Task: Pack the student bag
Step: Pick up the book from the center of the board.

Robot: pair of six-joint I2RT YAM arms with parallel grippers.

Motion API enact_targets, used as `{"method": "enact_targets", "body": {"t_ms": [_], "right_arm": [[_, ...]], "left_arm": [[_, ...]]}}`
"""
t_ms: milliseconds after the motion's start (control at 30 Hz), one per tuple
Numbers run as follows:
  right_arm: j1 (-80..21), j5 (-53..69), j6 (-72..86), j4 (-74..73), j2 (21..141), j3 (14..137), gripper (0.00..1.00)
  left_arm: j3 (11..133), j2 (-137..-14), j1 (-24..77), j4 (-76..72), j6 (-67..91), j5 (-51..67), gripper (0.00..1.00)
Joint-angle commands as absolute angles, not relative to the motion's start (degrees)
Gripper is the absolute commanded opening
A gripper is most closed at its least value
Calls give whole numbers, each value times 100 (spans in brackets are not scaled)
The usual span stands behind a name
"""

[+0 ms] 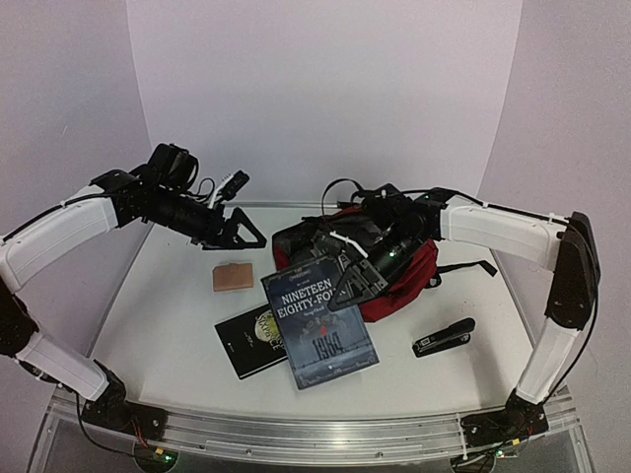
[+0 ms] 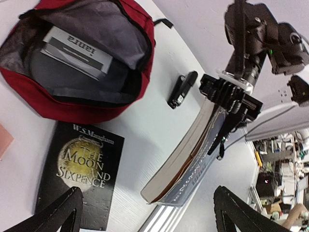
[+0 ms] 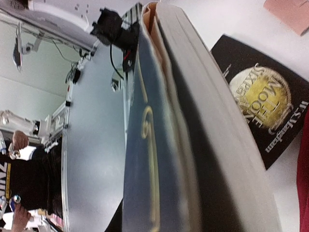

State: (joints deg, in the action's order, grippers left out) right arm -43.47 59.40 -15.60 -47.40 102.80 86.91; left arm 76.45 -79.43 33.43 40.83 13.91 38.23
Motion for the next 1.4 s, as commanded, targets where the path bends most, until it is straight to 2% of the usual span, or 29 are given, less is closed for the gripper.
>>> {"method": "enact_targets", "body": {"t_ms": [0, 267, 467, 567, 633, 767, 833, 900, 933, 967, 1100, 1133, 1367], "right_arm": [[-4475, 5939, -2835, -5918, 9818, 8906, 0], [-4604, 5906, -2995, -6011, 9688, 8983, 0], [-4678, 5926, -3089, -6046, 9610, 8962, 0], [-4679, 5977, -3067, -6054, 9629, 9005, 1], [-4682, 6032, -3018, -6046, 9643, 9055, 6], [-4678, 6069, -2940, -6038, 9688, 9178, 14], [-4669, 6039, -2902, -6040, 9707, 9252, 17], [-4656, 5982, -2825, -6038, 9712, 9351, 26], [-4611, 5984, -2750, -6034, 9717, 9419, 33], [-4532, 6011, -2643, -6027, 9724, 9503, 42], [-3721, 6574, -1977, -5910, 9805, 9979, 91], [-3505, 6667, -1738, -5781, 9836, 10096, 97], [-2707, 5966, 70, -4420, 9648, 10152, 98]], "left_arm": [[7580, -8138, 3985, 4222, 787, 4457, 95], [7495, -8784, 4774, 3692, 673, 4648, 93], [7332, -8882, 4989, 3179, 707, 4948, 80], [7131, -8762, 5000, 2756, 821, 5235, 69], [7014, -8689, 5002, 2558, 890, 5353, 61], [6880, -8564, 5011, 2350, 972, 5517, 34], [6800, -8468, 5010, 2231, 1026, 5544, 17], [6703, -8370, 5006, 2097, 1121, 5505, 3], [6650, -8312, 5007, 1988, 1210, 5458, 1], [6583, -8244, 5005, 1859, 1314, 5385, 0], [6324, -7909, 4930, 1244, 1720, 4913, 0], [6241, -7820, 4877, 957, 1874, 4784, 0], [5411, -6910, 4390, -1520, 3491, 3723, 0]]}}
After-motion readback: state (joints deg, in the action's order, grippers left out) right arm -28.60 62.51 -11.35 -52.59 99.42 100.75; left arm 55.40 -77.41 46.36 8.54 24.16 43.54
